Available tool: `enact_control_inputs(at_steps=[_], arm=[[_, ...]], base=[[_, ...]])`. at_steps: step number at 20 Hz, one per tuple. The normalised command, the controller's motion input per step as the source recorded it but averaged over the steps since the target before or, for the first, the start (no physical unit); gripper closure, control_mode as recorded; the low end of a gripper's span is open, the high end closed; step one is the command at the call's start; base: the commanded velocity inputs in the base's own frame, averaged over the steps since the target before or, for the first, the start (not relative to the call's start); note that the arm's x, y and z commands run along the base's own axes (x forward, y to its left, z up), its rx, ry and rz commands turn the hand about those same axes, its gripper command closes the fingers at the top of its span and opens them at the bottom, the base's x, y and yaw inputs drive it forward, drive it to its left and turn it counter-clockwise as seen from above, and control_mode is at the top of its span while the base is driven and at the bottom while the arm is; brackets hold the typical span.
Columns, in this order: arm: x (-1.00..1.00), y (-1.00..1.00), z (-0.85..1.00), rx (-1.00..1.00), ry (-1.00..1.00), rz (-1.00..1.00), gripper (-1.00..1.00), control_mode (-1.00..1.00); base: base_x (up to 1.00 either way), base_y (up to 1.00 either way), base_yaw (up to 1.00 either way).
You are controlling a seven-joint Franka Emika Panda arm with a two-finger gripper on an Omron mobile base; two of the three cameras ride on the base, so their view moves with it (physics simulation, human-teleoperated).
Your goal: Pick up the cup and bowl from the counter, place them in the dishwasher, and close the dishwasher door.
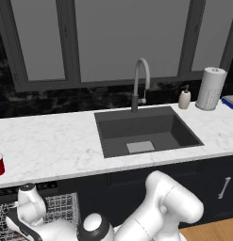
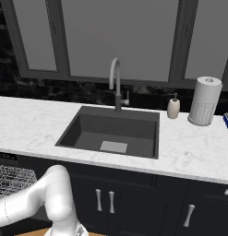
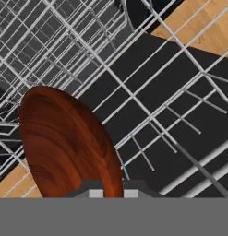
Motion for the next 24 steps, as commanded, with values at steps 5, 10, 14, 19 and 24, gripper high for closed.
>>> enact_control_inputs(at_steps=[5,10,14,19,24], arm=[[0.44,0.0,0.01,0.01,-0.08,-0.14,1.0,-1.0],[0.33,0.0,-0.38,0.0,0.02,-0.15,1.0,-1.0],[0.12,0.0,-0.66,0.0,0.08,-0.11,1.0,-1.0],[0.01,0.0,-0.21,0.0,0.05,-0.05,1.0,-1.0],[0.0,0.0,0.0,0.0,0.0,0.0,-1.0,-1.0]], base=[[0.0,0.0,0.0],[0.0,0.0,0.0],[0.0,0.0,0.0],[0.0,0.0,0.0],[0.0,0.0,0.0]])
